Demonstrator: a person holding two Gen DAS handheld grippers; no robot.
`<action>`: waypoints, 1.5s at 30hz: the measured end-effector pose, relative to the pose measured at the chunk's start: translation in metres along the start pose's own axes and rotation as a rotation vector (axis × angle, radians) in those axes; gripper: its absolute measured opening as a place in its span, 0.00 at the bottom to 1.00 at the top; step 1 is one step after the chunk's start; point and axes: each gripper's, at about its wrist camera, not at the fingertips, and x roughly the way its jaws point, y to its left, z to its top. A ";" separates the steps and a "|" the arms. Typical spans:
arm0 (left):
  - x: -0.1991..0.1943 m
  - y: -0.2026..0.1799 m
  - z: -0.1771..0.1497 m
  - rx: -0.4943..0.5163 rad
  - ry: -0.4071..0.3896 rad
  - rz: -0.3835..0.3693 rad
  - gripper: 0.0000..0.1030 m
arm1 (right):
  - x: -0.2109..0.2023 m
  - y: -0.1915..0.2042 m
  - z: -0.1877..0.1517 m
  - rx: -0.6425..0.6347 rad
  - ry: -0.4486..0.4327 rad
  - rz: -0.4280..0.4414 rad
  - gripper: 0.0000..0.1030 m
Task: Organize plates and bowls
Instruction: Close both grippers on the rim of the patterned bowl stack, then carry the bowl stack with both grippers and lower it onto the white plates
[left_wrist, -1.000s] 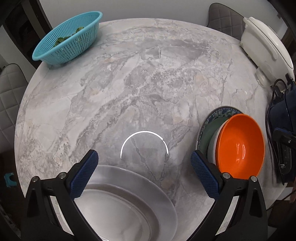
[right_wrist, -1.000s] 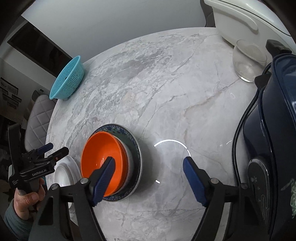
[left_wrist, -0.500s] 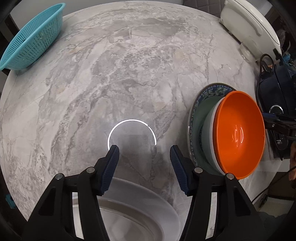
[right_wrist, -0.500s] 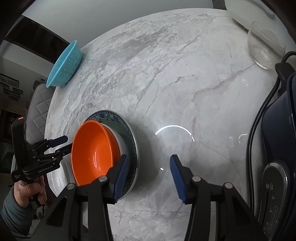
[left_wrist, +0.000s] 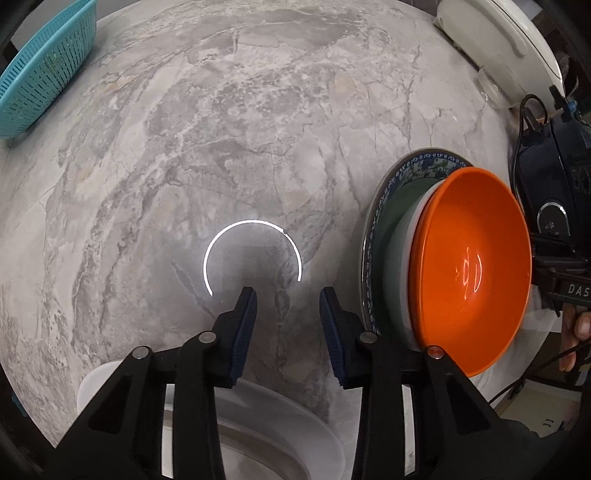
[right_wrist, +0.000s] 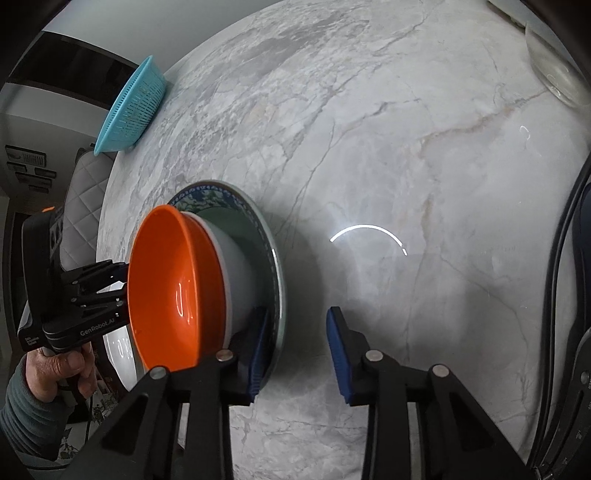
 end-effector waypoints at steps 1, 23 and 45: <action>-0.005 0.003 -0.001 -0.020 -0.003 -0.016 0.32 | 0.000 0.000 0.000 0.000 0.000 0.001 0.35; -0.046 0.014 -0.013 -0.072 -0.055 -0.177 0.56 | -0.002 -0.004 -0.004 0.011 -0.003 0.037 0.35; -0.014 -0.018 0.014 0.028 -0.002 -0.192 0.14 | -0.004 -0.011 -0.007 0.023 -0.004 0.139 0.21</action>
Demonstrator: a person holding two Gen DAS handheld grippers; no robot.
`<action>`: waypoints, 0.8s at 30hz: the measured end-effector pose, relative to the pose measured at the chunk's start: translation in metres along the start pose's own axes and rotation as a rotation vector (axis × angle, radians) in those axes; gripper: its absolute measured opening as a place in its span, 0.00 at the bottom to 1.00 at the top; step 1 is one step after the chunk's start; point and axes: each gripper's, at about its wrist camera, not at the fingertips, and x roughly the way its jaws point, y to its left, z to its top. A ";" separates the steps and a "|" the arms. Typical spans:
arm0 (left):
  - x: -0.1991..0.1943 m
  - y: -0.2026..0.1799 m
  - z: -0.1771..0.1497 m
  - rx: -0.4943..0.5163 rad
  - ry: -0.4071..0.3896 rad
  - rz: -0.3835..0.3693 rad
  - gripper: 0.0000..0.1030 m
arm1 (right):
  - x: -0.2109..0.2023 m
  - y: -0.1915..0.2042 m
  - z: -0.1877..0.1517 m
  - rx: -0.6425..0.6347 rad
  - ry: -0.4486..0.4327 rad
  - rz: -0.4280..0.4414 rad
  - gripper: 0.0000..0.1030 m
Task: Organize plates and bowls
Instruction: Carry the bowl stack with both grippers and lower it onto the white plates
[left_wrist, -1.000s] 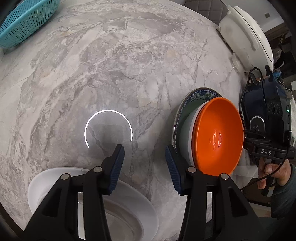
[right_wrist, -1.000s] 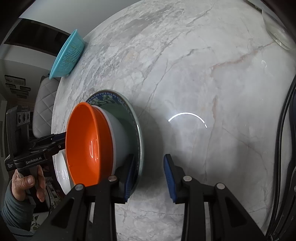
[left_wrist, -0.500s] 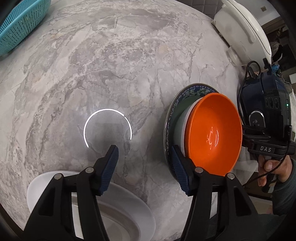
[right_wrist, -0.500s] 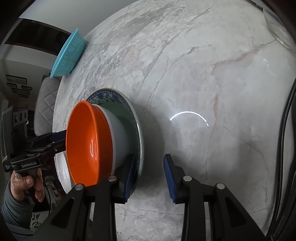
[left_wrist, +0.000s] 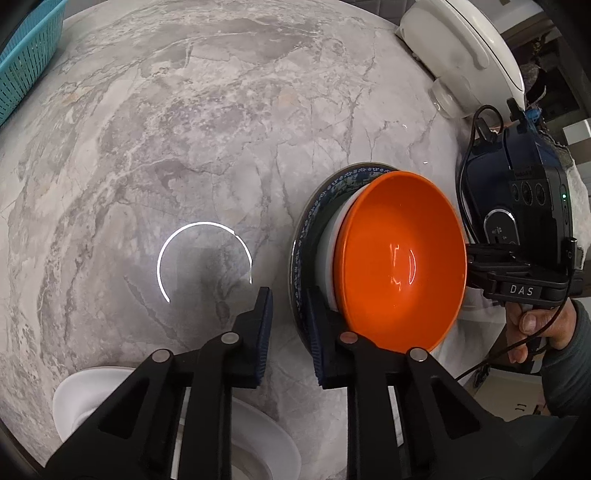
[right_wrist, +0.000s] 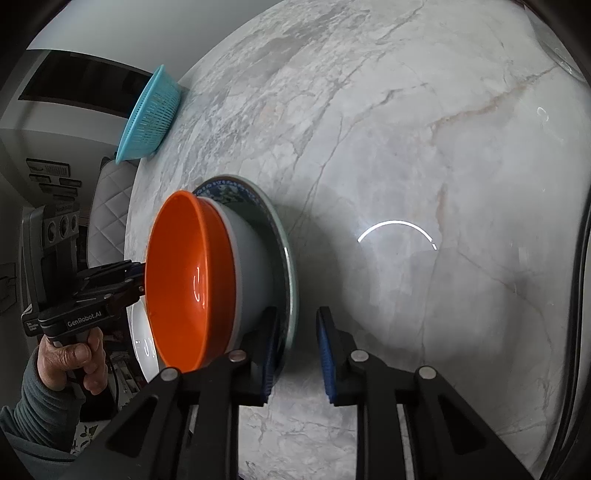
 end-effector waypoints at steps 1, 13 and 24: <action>0.000 -0.001 0.000 0.000 -0.001 -0.003 0.11 | 0.000 0.001 0.000 -0.007 -0.003 0.004 0.17; -0.004 -0.005 -0.002 -0.007 -0.005 -0.003 0.07 | -0.002 0.007 -0.002 -0.039 -0.028 0.000 0.12; -0.016 -0.007 -0.020 -0.048 -0.027 -0.001 0.07 | -0.003 0.015 -0.005 -0.053 -0.024 -0.025 0.13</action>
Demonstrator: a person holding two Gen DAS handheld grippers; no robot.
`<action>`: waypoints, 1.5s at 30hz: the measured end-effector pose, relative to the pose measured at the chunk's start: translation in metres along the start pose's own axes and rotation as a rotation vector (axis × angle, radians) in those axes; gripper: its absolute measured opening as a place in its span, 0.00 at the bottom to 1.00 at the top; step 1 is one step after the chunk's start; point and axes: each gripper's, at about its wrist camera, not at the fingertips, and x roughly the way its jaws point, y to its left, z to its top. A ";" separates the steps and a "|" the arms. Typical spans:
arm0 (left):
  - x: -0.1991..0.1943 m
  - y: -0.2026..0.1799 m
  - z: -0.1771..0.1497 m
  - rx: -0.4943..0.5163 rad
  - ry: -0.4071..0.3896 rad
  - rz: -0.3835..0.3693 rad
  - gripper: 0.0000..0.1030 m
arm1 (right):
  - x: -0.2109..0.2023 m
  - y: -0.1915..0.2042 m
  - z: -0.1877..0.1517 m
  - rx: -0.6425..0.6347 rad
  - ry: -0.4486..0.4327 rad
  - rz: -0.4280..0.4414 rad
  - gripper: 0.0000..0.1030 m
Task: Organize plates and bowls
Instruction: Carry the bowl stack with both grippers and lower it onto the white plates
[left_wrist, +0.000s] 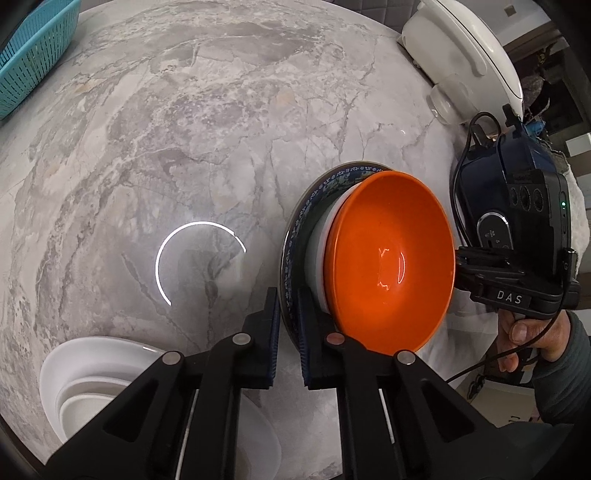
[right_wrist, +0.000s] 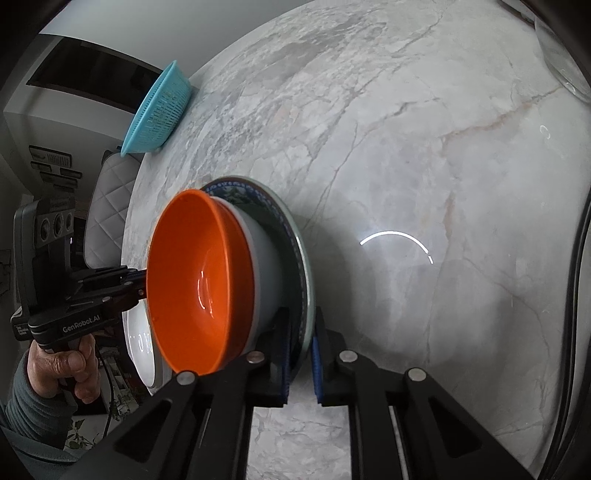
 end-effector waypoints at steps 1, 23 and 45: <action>-0.005 0.001 -0.003 -0.005 -0.007 -0.003 0.07 | 0.000 0.002 0.000 -0.003 -0.001 -0.001 0.13; -0.146 0.119 -0.165 -0.321 -0.166 0.078 0.06 | 0.052 0.192 -0.030 -0.312 0.110 0.088 0.13; -0.100 0.170 -0.196 -0.379 -0.128 0.076 0.07 | 0.124 0.214 -0.051 -0.319 0.195 0.000 0.13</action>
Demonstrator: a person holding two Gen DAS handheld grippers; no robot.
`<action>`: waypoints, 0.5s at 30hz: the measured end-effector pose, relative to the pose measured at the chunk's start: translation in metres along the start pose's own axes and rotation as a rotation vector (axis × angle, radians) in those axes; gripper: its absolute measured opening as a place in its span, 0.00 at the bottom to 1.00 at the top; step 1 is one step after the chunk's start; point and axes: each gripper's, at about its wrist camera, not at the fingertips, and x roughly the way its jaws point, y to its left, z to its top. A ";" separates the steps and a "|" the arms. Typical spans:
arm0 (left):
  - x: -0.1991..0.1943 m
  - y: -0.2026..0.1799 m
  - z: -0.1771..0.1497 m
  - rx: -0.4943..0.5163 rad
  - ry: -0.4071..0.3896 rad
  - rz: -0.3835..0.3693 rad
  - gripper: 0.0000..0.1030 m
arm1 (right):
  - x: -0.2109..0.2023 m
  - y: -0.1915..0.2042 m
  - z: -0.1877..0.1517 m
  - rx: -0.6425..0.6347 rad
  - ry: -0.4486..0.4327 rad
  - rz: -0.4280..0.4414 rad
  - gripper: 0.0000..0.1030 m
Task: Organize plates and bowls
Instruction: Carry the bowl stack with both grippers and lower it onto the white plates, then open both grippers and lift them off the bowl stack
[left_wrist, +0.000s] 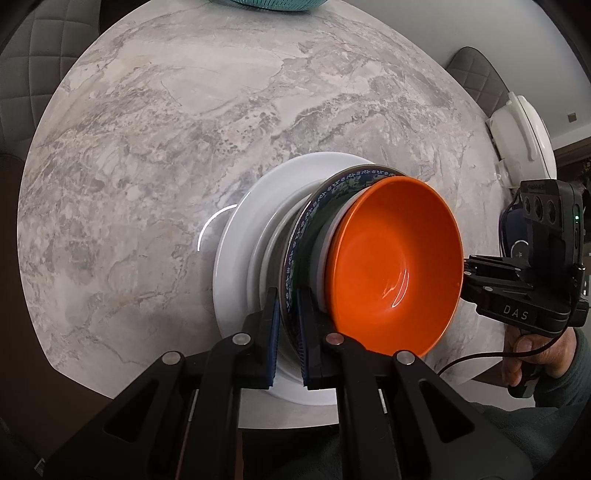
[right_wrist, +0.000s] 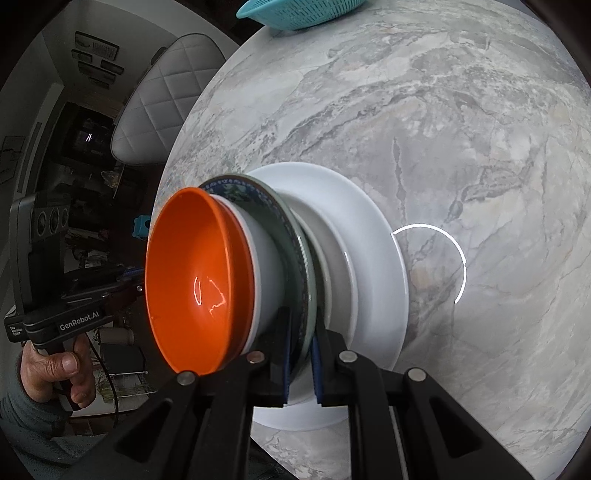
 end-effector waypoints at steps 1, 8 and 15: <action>0.001 0.001 0.000 -0.002 -0.003 -0.001 0.07 | 0.001 0.001 0.000 0.000 0.000 -0.003 0.13; 0.000 0.003 -0.002 -0.010 -0.017 -0.005 0.07 | 0.003 0.003 -0.001 -0.006 -0.008 -0.012 0.12; -0.009 0.009 -0.010 -0.008 -0.055 0.042 0.21 | 0.000 0.008 -0.004 -0.031 -0.026 -0.040 0.15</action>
